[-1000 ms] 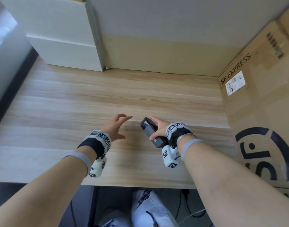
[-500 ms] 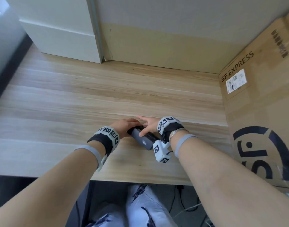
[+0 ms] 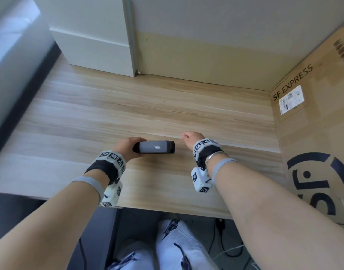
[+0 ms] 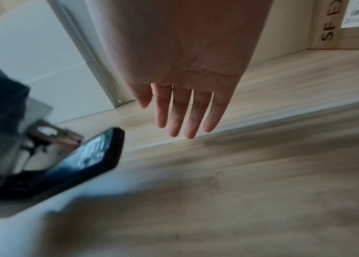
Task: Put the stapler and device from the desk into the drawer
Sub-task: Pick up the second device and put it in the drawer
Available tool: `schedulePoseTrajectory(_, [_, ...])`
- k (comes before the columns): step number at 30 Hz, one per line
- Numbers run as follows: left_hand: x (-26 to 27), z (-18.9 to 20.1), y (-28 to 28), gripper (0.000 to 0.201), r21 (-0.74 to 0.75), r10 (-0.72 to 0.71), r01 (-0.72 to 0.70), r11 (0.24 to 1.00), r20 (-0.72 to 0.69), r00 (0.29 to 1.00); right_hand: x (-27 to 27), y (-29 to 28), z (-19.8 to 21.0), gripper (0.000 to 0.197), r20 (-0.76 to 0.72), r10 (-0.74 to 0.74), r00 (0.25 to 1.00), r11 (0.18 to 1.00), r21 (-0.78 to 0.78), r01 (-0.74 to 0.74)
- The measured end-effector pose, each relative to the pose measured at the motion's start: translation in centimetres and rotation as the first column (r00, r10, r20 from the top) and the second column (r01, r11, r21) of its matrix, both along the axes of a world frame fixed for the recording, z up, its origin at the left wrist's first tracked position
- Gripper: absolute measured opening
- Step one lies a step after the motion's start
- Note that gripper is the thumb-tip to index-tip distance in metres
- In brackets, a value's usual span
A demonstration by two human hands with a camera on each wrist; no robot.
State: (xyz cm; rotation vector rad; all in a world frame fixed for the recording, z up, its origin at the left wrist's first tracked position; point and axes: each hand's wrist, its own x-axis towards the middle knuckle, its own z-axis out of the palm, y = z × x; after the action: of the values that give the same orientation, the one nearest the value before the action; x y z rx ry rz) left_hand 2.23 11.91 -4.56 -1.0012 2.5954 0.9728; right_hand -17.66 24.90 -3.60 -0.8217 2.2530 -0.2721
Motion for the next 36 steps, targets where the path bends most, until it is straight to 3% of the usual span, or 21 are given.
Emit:
schedulePoseTrajectory(11, [13.1, 1.3, -0.1, 0.046, 0.007, 0.380, -0.380, 0.925, -0.007, 0.925, 9.0, -3.5, -1.7, 0.041, -0.218, 0.160, 0.963, 0.986, 0.071, -0.148])
schedulePoseTrajectory(17, [23.4, 1.3, 1.0, 0.045, -0.005, 0.558, -0.558, 0.830, 0.032, 0.829, 14.8, -4.1, -2.5, 0.043, -0.316, 0.086, 0.945, 0.996, 0.007, -0.088])
schedulePoseTrajectory(22, [30.7, 0.4, 3.2, 0.045, 0.039, 0.691, -0.691, 0.722, -0.012, 0.722, 19.3, -4.7, -4.8, 0.053, -0.279, 0.070, 0.958, 0.996, -0.030, -0.082])
schedulePoseTrajectory(28, [36.8, -3.5, 6.0, 0.051, 0.071, 0.783, -0.784, 0.617, 0.047, 0.621, 23.4, -4.6, -7.8, 0.058, -0.351, 0.049, 0.935, 0.997, -0.032, -0.064])
schedulePoseTrajectory(36, [37.9, -11.6, 9.1, 0.049, 0.118, 0.828, -0.839, 0.531, 0.136, 0.544, 25.0, -4.3, -10.7, 0.062, -0.523, -0.069, 0.849, 0.988, -0.152, -0.013])
